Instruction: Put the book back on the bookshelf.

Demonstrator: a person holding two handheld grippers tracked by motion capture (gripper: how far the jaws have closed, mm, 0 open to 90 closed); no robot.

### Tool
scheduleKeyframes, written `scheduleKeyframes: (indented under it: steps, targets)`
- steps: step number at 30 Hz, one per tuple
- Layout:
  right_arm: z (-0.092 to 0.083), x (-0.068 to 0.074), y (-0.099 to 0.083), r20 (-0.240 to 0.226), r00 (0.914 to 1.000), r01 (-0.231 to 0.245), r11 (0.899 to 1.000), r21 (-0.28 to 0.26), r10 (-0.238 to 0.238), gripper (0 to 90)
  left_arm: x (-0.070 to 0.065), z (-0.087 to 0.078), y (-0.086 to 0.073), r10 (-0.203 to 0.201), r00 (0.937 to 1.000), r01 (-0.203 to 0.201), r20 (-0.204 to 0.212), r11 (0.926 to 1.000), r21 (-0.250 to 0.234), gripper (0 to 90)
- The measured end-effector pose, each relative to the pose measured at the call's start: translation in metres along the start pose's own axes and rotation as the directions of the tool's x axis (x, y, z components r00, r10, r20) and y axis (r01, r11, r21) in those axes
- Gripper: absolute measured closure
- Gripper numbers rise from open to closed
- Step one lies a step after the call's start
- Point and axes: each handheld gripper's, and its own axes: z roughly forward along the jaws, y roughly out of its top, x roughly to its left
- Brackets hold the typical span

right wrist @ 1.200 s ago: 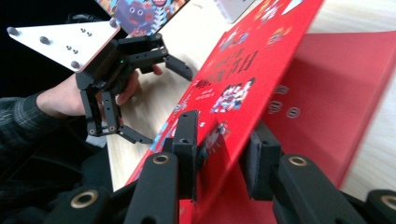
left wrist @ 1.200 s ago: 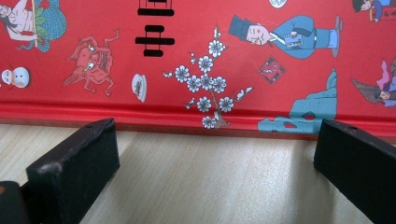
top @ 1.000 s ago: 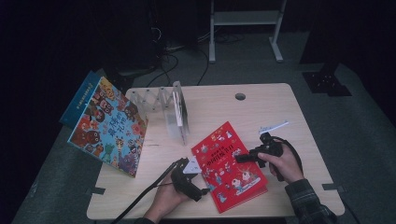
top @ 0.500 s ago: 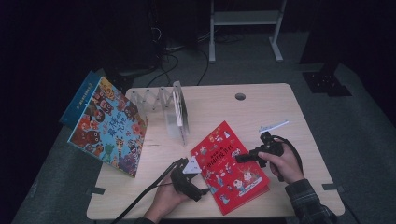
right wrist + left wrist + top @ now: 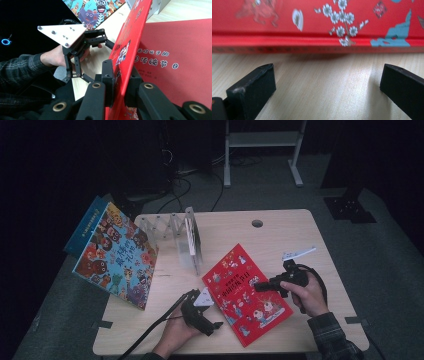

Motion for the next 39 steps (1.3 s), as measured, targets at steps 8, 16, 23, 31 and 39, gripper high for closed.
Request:
scheduleKeyframes:
  steps: [8, 16, 23, 31, 39]
  targets:
    - [-0.011, 0.010, 0.005, 0.030, 0.9980, 0.058, 0.997, -0.050, -0.056, 82.3, 0.000, -0.001, 0.000, 0.007, 0.9999, -0.007, 0.008, 1.0000, 0.003, 0.0]
    - [-0.033, 0.019, 0.011, 0.001, 0.9963, 0.085, 0.985, -0.149, -0.086, 87.9, 0.000, -0.003, 0.002, 0.006, 0.9999, -0.006, 0.016, 0.9999, -0.014, 0.0]
    - [-0.037, 0.027, 0.013, 0.081, 0.9889, 0.136, 0.979, -0.154, -0.124, 87.9, 0.001, -0.008, 0.004, -0.003, 0.9996, 0.004, 0.029, 0.9989, -0.046, 0.0]
    - [-0.057, 0.039, 0.018, 0.102, 0.9808, 0.185, 0.959, -0.215, -0.167, 88.0, 0.007, -0.022, 0.016, -0.031, 0.9977, 0.040, 0.060, 0.9858, -0.163, 0.0]
    - [-0.067, 0.049, 0.025, 0.064, 0.9780, 0.208, 0.940, -0.272, -0.199, 88.0, 0.029, -0.051, 0.046, -0.097, 0.9857, 0.140, 0.138, 0.9280, -0.345, 0.0]
